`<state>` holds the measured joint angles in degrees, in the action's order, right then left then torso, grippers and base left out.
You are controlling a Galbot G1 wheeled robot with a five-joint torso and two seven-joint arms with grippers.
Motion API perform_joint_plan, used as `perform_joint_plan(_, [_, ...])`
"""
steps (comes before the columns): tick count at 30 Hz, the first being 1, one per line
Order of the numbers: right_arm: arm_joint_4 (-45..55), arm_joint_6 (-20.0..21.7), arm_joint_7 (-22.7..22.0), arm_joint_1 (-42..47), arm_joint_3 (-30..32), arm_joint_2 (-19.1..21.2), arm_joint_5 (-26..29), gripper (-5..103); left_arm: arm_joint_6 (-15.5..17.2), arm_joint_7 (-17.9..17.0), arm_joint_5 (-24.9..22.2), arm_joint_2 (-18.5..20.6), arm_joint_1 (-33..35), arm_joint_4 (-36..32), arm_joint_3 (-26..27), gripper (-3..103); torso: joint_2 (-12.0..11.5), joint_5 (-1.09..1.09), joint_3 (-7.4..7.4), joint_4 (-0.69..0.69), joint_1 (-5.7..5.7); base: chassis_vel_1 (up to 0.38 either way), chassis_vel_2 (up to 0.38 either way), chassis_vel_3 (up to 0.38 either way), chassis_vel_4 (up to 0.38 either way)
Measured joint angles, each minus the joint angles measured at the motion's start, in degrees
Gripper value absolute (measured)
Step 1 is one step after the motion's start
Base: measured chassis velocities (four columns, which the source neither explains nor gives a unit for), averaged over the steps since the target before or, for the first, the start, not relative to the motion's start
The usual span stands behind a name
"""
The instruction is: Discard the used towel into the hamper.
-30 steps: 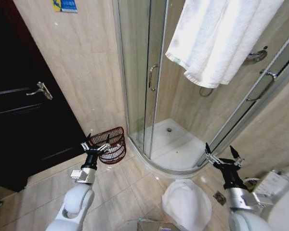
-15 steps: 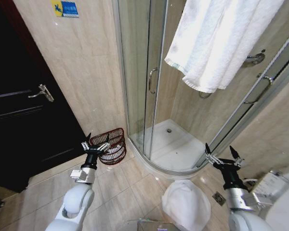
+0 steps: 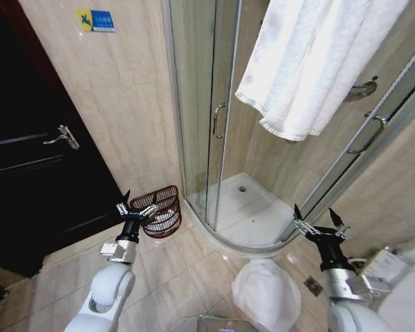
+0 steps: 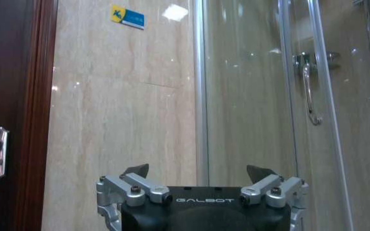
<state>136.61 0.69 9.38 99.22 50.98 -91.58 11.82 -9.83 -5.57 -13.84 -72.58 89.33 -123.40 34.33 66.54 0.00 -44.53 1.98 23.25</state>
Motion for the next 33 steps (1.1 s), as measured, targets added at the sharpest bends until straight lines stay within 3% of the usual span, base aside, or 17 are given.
perform_joint_plan(8, [0.06, 0.13, -0.01, -0.29, 0.13, 0.09, 0.04, 100, 0.04, 0.04, 0.0, -0.02, -0.1, 0.0, -0.05, 103, 2.07, 0.0, -1.13, 0.0, 0.94, 0.0, 0.0, 0.0, 0.0])
perform_joint_plan(30, [0.66, 0.42, 0.05, -0.02, 0.02, 0.18, 0.14, 100, 0.0, 0.07, -0.16, -0.3, -0.06, 0.0, -0.29, 99, 8.14, 0.0, -4.41, 0.0, 3.72, 0.0, 0.0, 0.0, 0.0])
perform_joint_plan(33, [0.88, 1.34, -0.34, -0.95, -0.08, 0.89, 0.57, 100, -1.98, -0.07, -1.48, -0.43, -0.1, 0.0, -1.0, 96, 9.18, 0.0, -4.96, -0.01, 4.22, 0.0, 0.0, 0.0, 0.0])
